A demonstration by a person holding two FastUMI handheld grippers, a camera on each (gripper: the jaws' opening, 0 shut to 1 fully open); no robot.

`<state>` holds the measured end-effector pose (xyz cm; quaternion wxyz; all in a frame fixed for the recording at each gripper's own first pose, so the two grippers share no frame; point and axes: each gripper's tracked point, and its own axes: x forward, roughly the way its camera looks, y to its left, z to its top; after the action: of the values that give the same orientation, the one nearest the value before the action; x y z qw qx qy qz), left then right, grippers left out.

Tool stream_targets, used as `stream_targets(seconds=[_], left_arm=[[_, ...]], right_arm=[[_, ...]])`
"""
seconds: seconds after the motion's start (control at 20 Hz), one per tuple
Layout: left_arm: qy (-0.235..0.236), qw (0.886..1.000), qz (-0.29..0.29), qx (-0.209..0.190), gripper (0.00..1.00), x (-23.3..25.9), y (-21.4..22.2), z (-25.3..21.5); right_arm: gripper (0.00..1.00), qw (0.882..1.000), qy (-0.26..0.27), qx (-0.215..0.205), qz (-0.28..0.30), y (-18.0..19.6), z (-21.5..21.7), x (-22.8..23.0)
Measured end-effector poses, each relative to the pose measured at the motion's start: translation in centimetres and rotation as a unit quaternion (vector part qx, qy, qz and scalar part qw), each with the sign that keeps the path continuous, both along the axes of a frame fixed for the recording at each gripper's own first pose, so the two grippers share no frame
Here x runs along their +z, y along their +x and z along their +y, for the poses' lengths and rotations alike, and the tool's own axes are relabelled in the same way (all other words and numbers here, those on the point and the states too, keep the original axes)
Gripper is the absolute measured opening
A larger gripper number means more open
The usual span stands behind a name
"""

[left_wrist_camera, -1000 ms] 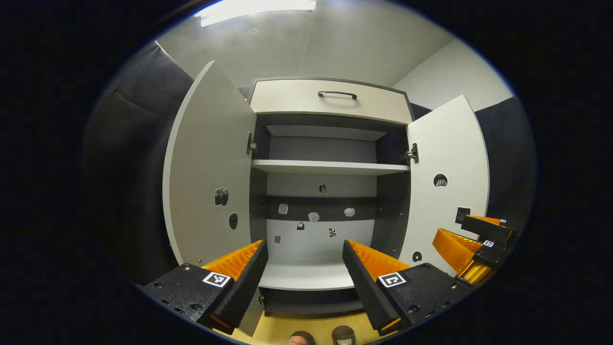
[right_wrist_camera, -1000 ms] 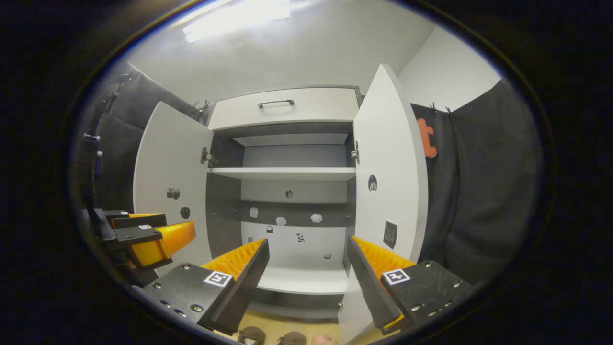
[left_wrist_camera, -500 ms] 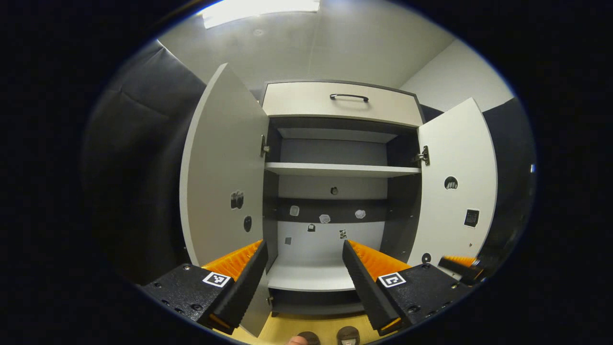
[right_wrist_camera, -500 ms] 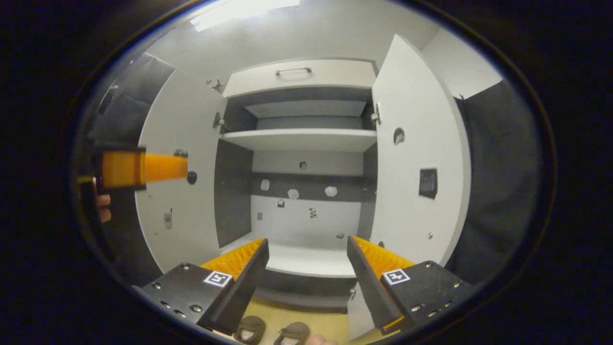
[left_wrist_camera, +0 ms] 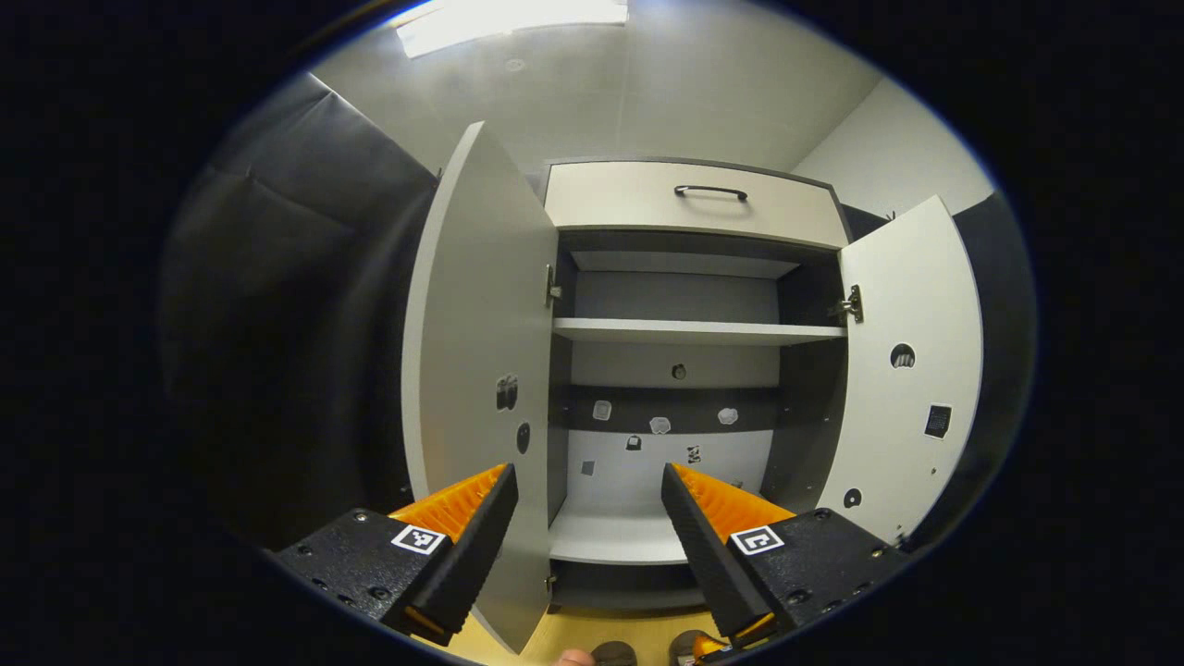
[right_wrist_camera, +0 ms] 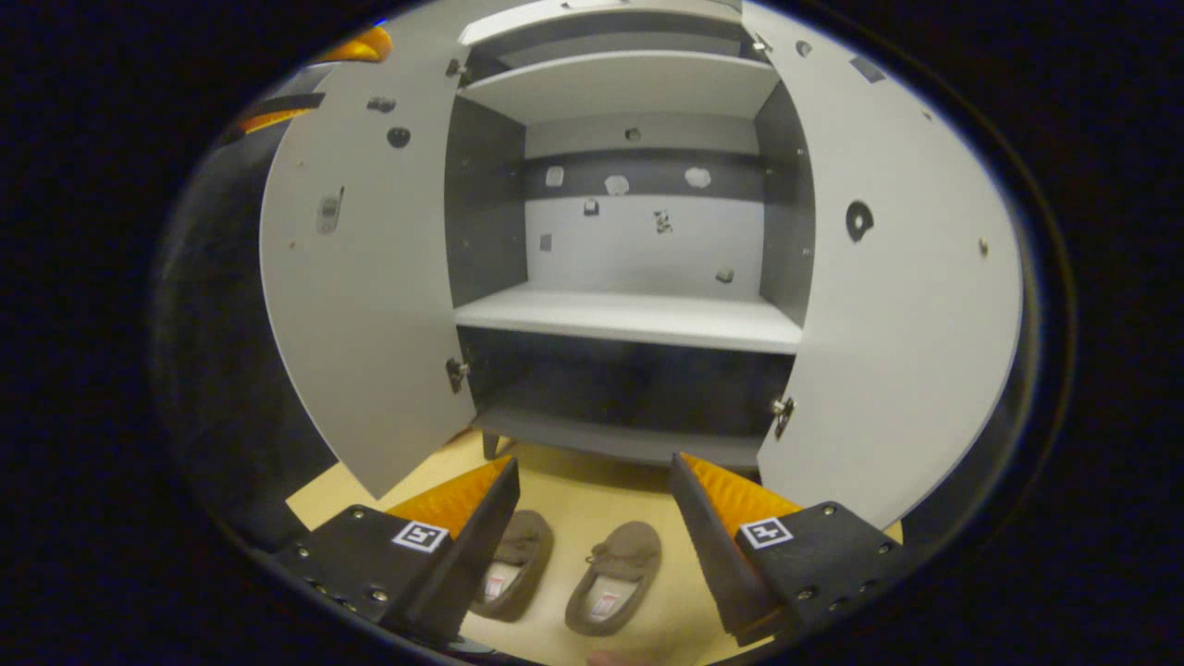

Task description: Grab one shoe with the right hand and put it into the shoe cabinet, grab the other shoe with the left hand and put it into the shoe cabinet; then close the right door with the right hand and the left door with the left hand.

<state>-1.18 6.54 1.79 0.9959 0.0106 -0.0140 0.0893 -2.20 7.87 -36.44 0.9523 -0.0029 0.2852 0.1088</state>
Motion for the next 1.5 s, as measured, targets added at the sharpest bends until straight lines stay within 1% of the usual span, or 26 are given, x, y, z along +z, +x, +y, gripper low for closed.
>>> stream_targets(seconds=[0.05, 0.15, 0.35, 0.45, 0.5, 0.55, 0.6, 0.65, 0.7, 0.8, 0.9, 0.95, 1.05, 1.1, 1.15, 1.2, 1.25, 1.3, 1.35, 1.4, 1.5], left_arm=[[0.000, 1.000, 0.001, 0.003, 0.96, -0.1, -0.1, 0.3], [0.000, 1.000, 0.004, 0.008, 0.96, -0.2, -0.4, 0.9], [0.000, 1.000, 0.005, 0.020, 0.96, -0.1, -1.1, 2.0], [-0.002, 1.000, 0.004, 0.026, 0.96, 0.0, -1.5, 2.6], [-0.001, 1.000, 0.003, 0.030, 0.96, 0.1, -1.7, 2.9], [0.001, 0.999, 0.003, 0.034, 0.96, 0.0, -1.9, 3.1], [0.003, 0.999, 0.005, 0.037, 0.96, 0.0, -2.1, 3.4], [0.005, 0.999, 0.007, 0.040, 0.96, -0.1, -2.4, 3.6], [0.006, 0.999, 0.010, 0.042, 0.96, -0.2, -2.5, 3.8], [0.004, 0.999, 0.011, 0.045, 0.96, -0.1, -2.6, 4.0], [0.001, 0.999, 0.012, 0.046, 0.96, -0.1, -2.7, 4.1], [0.002, 0.999, 0.011, 0.047, 0.96, -0.1, -2.7, 4.2], [0.006, 0.999, 0.010, 0.049, 0.96, 0.0, -2.8, 4.2], [0.007, 0.999, 0.009, 0.049, 0.96, 0.1, -2.8, 4.2], [0.007, 0.999, 0.007, 0.051, 0.96, 0.1, -2.9, 4.4], [0.005, 0.999, 0.005, 0.051, 0.96, 0.3, -2.9, 4.4], [0.004, 0.999, 0.003, 0.051, 0.96, 0.3, -2.9, 4.4], [0.003, 0.999, 0.001, 0.051, 0.96, 0.4, -2.8, 4.5], [0.003, 0.999, 0.000, 0.052, 0.96, 0.4, -2.9, 4.7], [0.004, 0.999, 0.001, 0.052, 0.96, 0.3, -2.9, 4.8], [0.005, 0.999, 0.003, 0.052, 0.96, 0.2, -2.7, 4.8]], right_arm=[[0.98, 1.000, -0.001, 0.004, 0.020, -0.6, 0.3, -2.1], [0.99, 0.998, -0.002, 0.012, 0.068, -1.9, 0.7, -5.8], [0.99, 0.988, 0.004, 0.015, 0.153, -5.1, 1.5, -12.6], [0.97, 0.983, 0.006, 0.006, 0.183, -5.6, 1.5, -15.4], [0.93, 0.980, 0.007, 0.001, 0.199, -5.8, 1.6, -16.7], [0.90, 0.978, 0.004, -0.004, 0.209, -5.6, 1.4, -17.8], [0.82, 0.976, 0.000, -0.010, 0.216, -5.4, 1.3, -19.0], [0.81, 0.975, -0.004, -0.014, 0.223, -5.2, 1.2, -20.1], [0.84, 0.973, -0.008, -0.019, 0.228, -5.0, 1.1, -21.1], [0.84, 0.974, -0.014, -0.028, 0.226, -4.0, 1.0, -22.1], [0.65, 0.975, -0.022, -0.029, 0.221, -3.1, 1.2, -23.3], [0.64, 0.974, -0.024, -0.029, 0.221, -2.9, 1.4, -23.7], [0.64, 0.976, -0.043, -0.031, 0.212, -2.1, 1.3, -24.5], [0.55, 0.975, -0.050, -0.029, 0.213, -2.1, 1.4, -25.1], [0.55, 0.974, -0.068, -0.026, 0.213, -1.9, 1.3, -25.9], [0.41, 0.973, -0.107, -0.034, 0.200, -1.6, -0.3, -25.8], [0.26, 0.975, -0.106, -0.027, 0.193, -1.4, 0.2, -25.9], [0.11, 0.973, -0.121, -0.022, 0.193, -1.6, 0.1, -26.3], [0.13, 0.974, -0.122, -0.021, 0.189, -1.5, 0.0, -26.1], [0.02, 0.973, -0.119, -0.023, 0.194, -1.3, 0.0, -26.5], [0.01, 0.974, -0.096, -0.034, 0.203, -1.5, 0.0, -25.8]])
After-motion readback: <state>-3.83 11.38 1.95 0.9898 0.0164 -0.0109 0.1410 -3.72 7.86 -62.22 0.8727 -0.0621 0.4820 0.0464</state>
